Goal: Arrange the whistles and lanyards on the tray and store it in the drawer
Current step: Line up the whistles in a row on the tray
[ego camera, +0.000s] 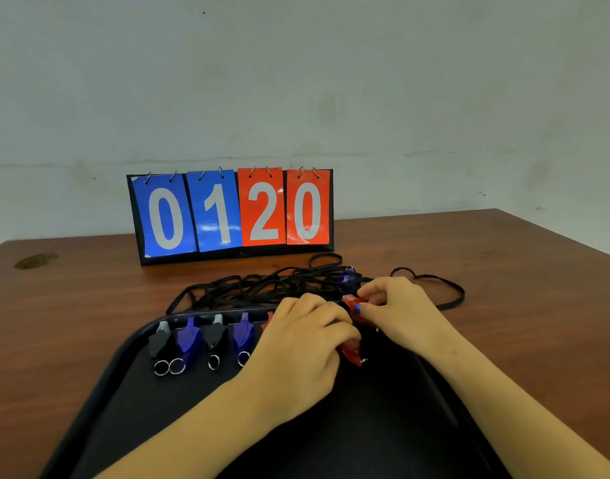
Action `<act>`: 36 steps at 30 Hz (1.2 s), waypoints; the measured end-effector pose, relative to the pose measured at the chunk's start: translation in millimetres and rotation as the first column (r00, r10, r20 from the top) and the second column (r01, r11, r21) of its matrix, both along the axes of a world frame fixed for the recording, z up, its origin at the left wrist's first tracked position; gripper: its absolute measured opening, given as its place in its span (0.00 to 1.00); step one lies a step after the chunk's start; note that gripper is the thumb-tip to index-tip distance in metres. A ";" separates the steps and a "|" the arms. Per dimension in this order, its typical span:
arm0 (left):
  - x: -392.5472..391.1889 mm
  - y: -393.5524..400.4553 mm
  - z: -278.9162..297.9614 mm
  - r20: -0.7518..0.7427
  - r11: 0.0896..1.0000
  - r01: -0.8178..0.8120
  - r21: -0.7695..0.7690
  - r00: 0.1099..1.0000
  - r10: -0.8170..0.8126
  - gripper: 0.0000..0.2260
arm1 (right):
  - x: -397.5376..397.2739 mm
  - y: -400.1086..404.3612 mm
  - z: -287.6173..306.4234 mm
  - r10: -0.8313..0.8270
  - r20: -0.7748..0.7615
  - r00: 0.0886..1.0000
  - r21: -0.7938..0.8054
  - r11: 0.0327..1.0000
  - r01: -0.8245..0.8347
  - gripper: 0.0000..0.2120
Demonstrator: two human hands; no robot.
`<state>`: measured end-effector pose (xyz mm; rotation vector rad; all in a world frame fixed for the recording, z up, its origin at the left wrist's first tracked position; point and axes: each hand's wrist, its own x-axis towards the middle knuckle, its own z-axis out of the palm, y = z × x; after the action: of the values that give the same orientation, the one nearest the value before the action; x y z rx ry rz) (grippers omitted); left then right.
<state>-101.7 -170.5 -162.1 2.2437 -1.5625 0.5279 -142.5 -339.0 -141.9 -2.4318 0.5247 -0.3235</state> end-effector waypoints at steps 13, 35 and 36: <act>-1.8 5.7 -1.4 0.189 0.990 -0.044 0.133 0.982 0.018 0.20 | -1.1 -0.3 -1.4 0.029 -0.044 0.999 0.010 1.000 -0.029 0.15; 19.1 15.9 -8.7 0.156 0.984 -0.063 0.168 0.987 0.036 0.18 | -3.9 -2.4 -3.4 0.081 -0.190 0.979 -0.025 0.996 -0.087 0.03; 21.1 16.5 -10.0 0.154 0.983 -0.071 0.170 0.987 0.045 0.18 | -3.9 -2.2 -3.3 0.085 -0.197 0.977 -0.023 0.996 -0.091 0.02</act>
<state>-80.6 -154.0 -172.1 2.4368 -1.6797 0.6103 -146.3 -341.1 -145.2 -2.5237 0.4973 -0.0550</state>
